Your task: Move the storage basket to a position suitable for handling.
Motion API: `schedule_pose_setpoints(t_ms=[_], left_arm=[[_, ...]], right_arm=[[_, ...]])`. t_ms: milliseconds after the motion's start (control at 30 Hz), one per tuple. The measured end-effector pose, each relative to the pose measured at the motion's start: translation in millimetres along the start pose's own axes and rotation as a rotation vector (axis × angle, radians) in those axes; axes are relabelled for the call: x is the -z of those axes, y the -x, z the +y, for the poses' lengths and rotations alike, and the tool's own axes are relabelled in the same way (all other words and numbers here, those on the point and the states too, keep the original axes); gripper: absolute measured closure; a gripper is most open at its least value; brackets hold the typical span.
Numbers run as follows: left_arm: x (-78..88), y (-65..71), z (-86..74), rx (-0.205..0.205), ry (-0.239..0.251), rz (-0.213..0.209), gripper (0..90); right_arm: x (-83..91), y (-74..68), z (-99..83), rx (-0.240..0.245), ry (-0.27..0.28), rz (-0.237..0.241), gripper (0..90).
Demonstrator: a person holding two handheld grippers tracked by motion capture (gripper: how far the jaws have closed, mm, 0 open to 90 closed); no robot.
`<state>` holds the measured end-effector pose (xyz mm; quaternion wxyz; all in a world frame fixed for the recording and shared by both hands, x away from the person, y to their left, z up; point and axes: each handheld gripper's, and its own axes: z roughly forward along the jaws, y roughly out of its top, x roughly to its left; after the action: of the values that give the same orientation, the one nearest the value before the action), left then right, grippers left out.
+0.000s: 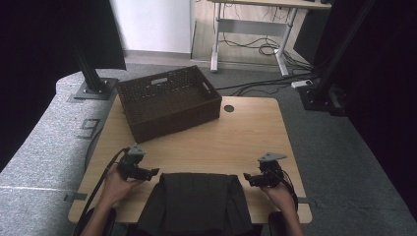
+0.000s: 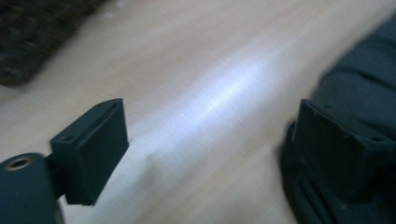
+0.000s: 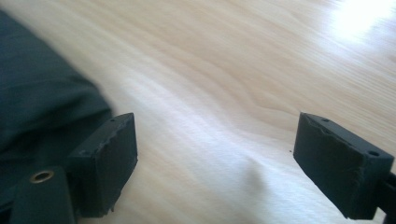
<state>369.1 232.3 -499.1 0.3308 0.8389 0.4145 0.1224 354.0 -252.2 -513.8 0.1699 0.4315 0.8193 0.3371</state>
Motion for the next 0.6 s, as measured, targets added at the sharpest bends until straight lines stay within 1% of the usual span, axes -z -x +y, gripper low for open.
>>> schedule_pose_setpoints(t_ms=[33, 67, 100, 167, 200, 233, 267, 300, 333, 367, 400, 433, 467, 500, 533, 567, 600], left_arm=[[0.1, -3.8, 3.2, 0.011, 0.000, 0.007, 6.2], [0.3, -7.5, 6.3, 0.016, 0.000, 0.011, 4.3], [1.3, -14.5, 12.6, 0.026, 0.003, 0.017, 1.5], [3.5, -21.3, 19.5, 0.031, 0.006, 0.021, 1.0], [3.5, -21.3, 19.5, 0.031, 0.006, 0.021, 1.0], [6.2, -27.3, 26.7, 0.035, 0.008, 0.039, 1.2], [6.2, -27.3, 26.7, 0.035, 0.008, 0.039, 1.7], [9.3, -32.7, 33.8, 0.039, 0.016, 0.052, 2.6], [9.3, -32.7, 33.8, 0.039, 0.016, 0.052, 2.7], [10.8, -35.3, 37.4, 0.041, 0.019, 0.058, 2.9], [12.2, -37.8, 40.8, 0.045, 0.026, 0.064, 2.9], [15.5, -42.7, 47.0, 0.057, 0.044, 0.075, 5.3], [15.5, -42.7, 47.0, 0.057, 0.044, 0.075, 5.9], [17.8, -47.5, 53.0, 0.069, 0.053, 0.084, 6.3], [17.8, -47.5, 53.0, 0.069, 0.053, 0.084, 6.9], [19.3, -50.5, 56.5, 0.077, 0.059, 0.087, 6.9], [20.5, -52.7, 59.3, 0.080, 0.061, 0.090, 8.5]], right_arm=[[-0.8, 2.3, -0.1, -0.006, -0.001, -0.008, 13.0], [-1.7, 5.0, -0.4, -0.017, -0.003, -0.021, 12.1], [-4.1, 11.0, -3.0, -0.039, 0.008, -0.040, 6.7], [-6.0, 14.6, -6.6, -0.062, 0.012, -0.059, 2.8], [-7.3, 16.3, -9.2, -0.068, 0.010, -0.067, 1.7], [-8.8, 17.6, -11.9, -0.073, 0.005, -0.072, 0.8], [-8.8, 17.6, -11.9, -0.073, 0.005, -0.072, 0.8], [-12.5, 20.3, -18.2, -0.078, -0.012, -0.093, 0.0], [-12.5, 20.3, -18.2, -0.078, -0.012, -0.093, 0.0], [-15.5, 22.5, -22.5, -0.082, -0.019, -0.099, 0.0], [-15.5, 22.5, -22.5, -0.082, -0.019, -0.099, 0.0], [-18.7, 25.2, -27.1, -0.088, -0.023, -0.108, 0.0], [-18.7, 25.2, -27.1, -0.088, -0.023, -0.108, 0.0], [-22.4, 27.4, -31.8, -0.102, -0.037, -0.115, 0.0], [-22.4, 27.4, -31.8, -0.102, -0.037, -0.115, 0.0], [-23.0, 28.7, -33.7, -0.116, -0.013, -0.111, 0.0], [-23.7, 29.7, -36.1, -0.125, 0.011, -0.129, 0.0]])
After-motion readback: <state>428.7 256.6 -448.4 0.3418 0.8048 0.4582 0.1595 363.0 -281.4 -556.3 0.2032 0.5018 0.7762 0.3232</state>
